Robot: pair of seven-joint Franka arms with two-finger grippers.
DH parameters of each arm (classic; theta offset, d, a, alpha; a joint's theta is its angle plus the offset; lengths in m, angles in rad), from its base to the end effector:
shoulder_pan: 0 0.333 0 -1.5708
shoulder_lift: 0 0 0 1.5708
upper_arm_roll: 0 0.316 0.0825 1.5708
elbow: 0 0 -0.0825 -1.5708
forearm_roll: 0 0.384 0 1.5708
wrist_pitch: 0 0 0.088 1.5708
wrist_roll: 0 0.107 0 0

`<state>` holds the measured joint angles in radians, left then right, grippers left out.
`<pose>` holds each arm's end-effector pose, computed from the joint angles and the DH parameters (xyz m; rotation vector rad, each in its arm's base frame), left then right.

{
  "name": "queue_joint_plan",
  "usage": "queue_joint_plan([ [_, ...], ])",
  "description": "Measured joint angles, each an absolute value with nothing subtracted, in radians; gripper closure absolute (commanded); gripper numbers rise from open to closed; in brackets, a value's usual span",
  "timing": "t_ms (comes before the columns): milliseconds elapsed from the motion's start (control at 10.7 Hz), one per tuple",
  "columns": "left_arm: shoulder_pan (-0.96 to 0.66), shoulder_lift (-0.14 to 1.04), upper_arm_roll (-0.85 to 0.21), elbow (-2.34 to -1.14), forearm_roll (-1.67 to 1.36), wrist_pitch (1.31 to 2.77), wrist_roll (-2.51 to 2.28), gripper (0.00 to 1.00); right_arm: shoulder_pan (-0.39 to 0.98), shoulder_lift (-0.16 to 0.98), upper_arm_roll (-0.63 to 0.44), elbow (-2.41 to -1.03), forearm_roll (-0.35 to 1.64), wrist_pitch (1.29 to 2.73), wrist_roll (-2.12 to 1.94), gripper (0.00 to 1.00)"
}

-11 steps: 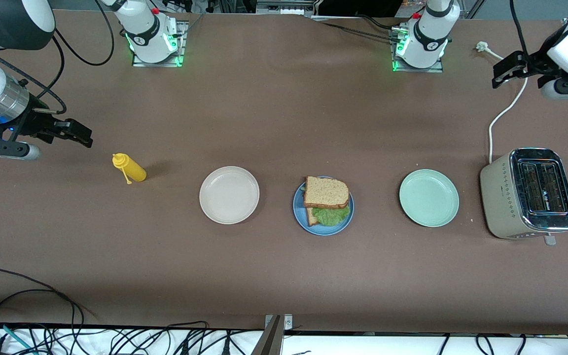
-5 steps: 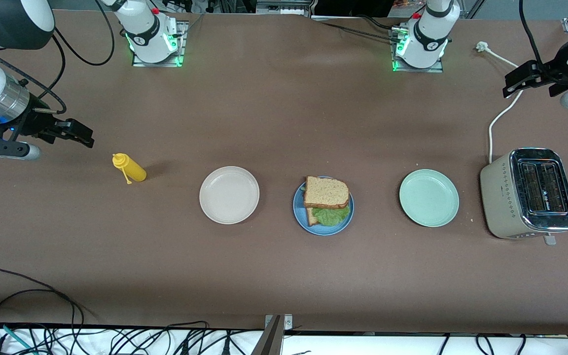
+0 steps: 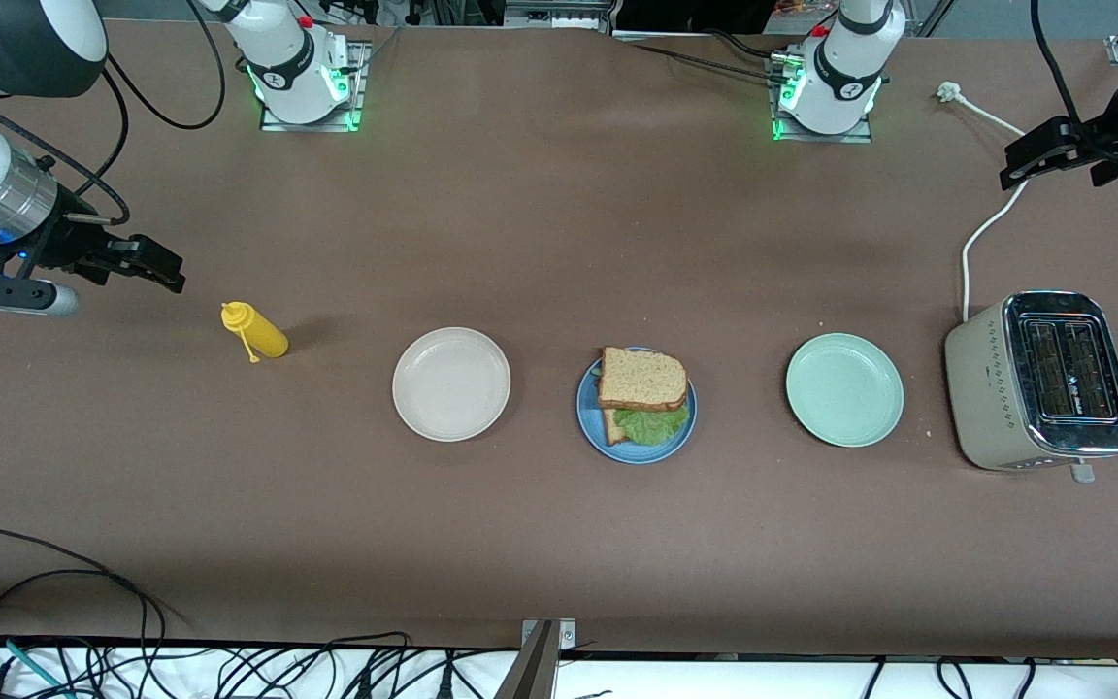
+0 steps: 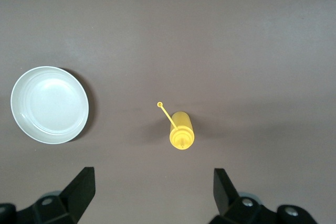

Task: Make sandwich in blue plate with both arms

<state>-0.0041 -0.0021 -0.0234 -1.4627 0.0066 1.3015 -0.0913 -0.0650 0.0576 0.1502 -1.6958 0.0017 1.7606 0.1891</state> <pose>0.5242 -0.0136 0.6538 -3.1142 -0.1013 0.2473 0.5798 0.0477 0.5491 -3.1260 0.1635 -0.0100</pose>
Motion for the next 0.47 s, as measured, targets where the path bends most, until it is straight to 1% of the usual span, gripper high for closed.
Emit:
queue_joint_plan([
  [467,-0.001,0.001,-0.027,-1.461,0.014,1.297,-0.094,0.0,-0.065,0.058,0.15,-1.695,0.002,1.769,0.19,0.0],
])
